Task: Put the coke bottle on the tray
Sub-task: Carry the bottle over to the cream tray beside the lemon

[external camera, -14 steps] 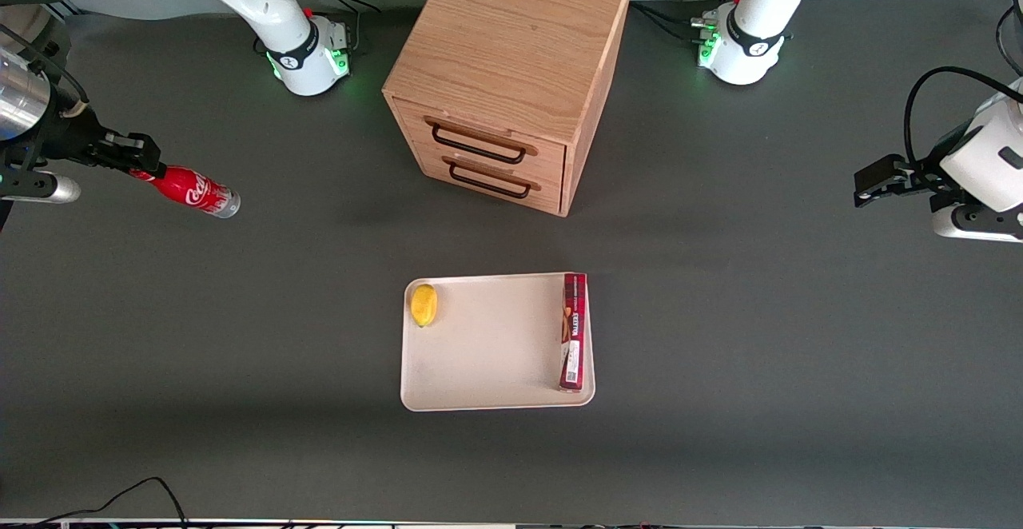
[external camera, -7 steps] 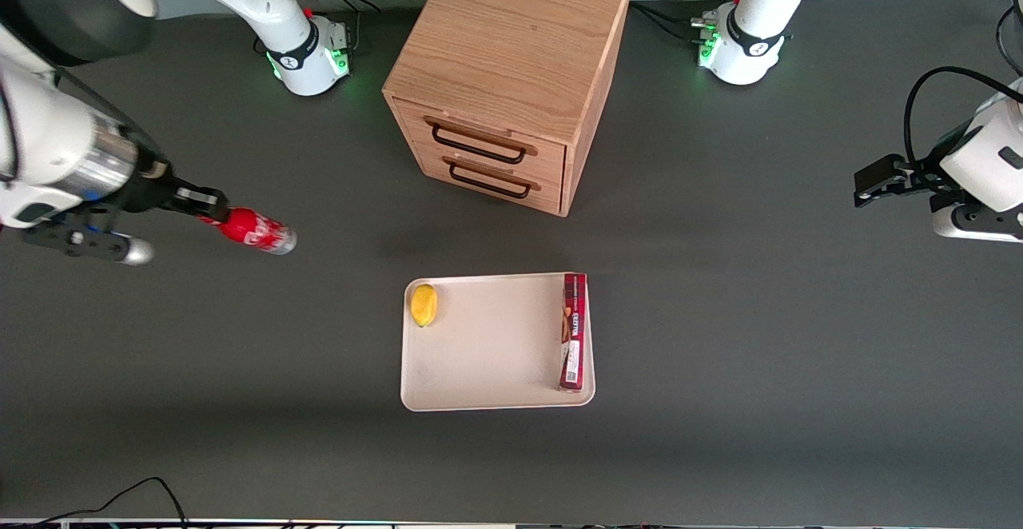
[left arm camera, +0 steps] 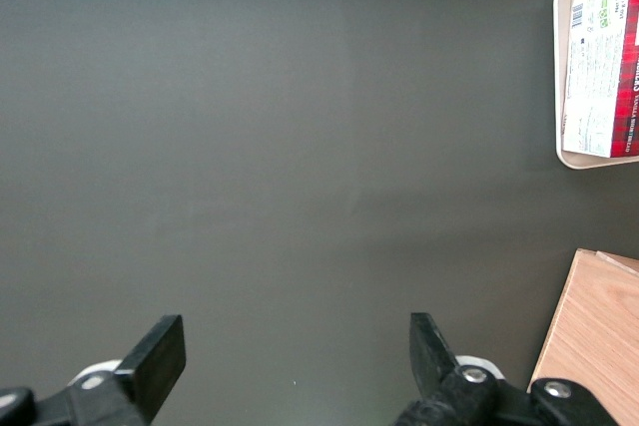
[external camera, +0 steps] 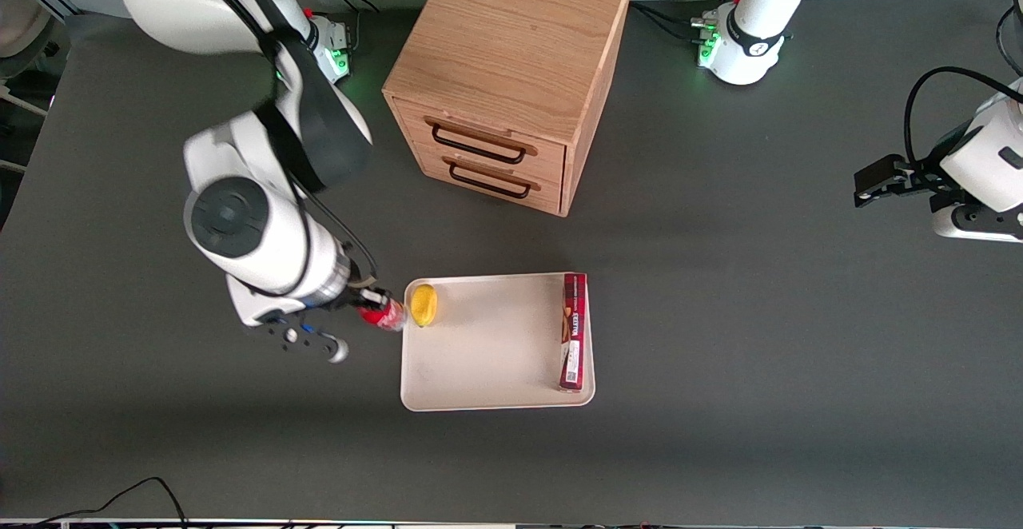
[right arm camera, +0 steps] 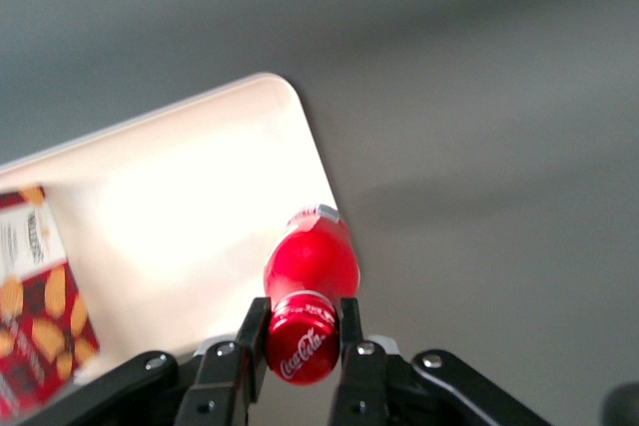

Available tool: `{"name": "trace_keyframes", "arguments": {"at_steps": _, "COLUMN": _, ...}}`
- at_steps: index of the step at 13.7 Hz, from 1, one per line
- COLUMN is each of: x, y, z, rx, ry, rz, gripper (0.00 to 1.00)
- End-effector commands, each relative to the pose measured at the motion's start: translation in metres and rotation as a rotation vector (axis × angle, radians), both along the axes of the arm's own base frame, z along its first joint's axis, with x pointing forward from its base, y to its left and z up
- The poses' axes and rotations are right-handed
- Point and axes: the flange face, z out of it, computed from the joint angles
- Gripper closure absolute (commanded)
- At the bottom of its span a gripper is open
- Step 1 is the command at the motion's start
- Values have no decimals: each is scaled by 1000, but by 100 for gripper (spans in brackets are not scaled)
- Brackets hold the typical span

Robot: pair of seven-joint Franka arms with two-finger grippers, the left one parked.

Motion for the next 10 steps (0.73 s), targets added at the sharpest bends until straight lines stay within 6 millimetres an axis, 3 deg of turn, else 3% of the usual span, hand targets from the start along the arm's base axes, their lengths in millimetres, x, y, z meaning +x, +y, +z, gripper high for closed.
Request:
{"name": "trace_keyframes", "arguments": {"at_steps": 1, "x": 21, "y": 14, "z": -25, "rx": -10, "ry": -78, "rz": -16, "gripper": 100}}
{"name": "trace_keyframes", "arguments": {"at_steps": 5, "x": 37, "y": 22, "z": -76, "rx": 13, "ry": -131, "rz": -28, "gripper": 100}}
{"name": "trace_keyframes", "arguments": {"at_steps": 10, "x": 39, "y": 24, "z": -96, "rx": 11, "ry": -125, "rz": -25, "gripper": 100}}
